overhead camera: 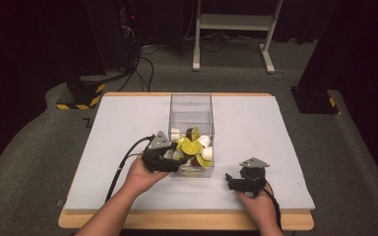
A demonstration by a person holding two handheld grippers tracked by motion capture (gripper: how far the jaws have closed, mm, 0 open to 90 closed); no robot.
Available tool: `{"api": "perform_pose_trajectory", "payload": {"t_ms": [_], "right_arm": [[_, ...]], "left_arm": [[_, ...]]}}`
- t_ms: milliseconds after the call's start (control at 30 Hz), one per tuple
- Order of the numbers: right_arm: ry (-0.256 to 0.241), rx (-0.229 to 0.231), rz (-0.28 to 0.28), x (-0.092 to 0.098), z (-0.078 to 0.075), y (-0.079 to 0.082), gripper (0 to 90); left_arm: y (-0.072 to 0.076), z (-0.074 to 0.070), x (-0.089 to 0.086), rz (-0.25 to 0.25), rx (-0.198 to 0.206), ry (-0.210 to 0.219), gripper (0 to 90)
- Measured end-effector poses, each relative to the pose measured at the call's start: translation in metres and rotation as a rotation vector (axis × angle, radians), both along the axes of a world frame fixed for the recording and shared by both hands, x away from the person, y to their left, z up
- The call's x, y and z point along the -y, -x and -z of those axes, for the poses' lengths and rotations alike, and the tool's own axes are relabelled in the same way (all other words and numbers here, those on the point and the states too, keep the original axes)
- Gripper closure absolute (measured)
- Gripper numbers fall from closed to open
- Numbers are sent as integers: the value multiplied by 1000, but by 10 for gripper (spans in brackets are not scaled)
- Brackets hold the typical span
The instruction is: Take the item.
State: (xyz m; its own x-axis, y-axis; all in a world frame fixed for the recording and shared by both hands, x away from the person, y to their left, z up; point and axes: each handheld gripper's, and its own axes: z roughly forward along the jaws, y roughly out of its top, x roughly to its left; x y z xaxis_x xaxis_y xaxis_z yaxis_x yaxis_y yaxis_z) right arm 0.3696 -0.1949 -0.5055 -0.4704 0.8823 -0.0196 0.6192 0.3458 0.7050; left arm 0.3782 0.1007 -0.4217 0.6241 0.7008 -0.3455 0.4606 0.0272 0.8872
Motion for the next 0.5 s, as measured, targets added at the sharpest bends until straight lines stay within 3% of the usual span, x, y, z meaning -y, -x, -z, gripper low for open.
{"api": "perform_pose_trajectory", "payload": {"t_ms": [500], "right_arm": [[-1, 0, -1, 0, 0, 0, 108]], "left_arm": [[-15, 4, 13, -4, -28, -47, 292]]}}
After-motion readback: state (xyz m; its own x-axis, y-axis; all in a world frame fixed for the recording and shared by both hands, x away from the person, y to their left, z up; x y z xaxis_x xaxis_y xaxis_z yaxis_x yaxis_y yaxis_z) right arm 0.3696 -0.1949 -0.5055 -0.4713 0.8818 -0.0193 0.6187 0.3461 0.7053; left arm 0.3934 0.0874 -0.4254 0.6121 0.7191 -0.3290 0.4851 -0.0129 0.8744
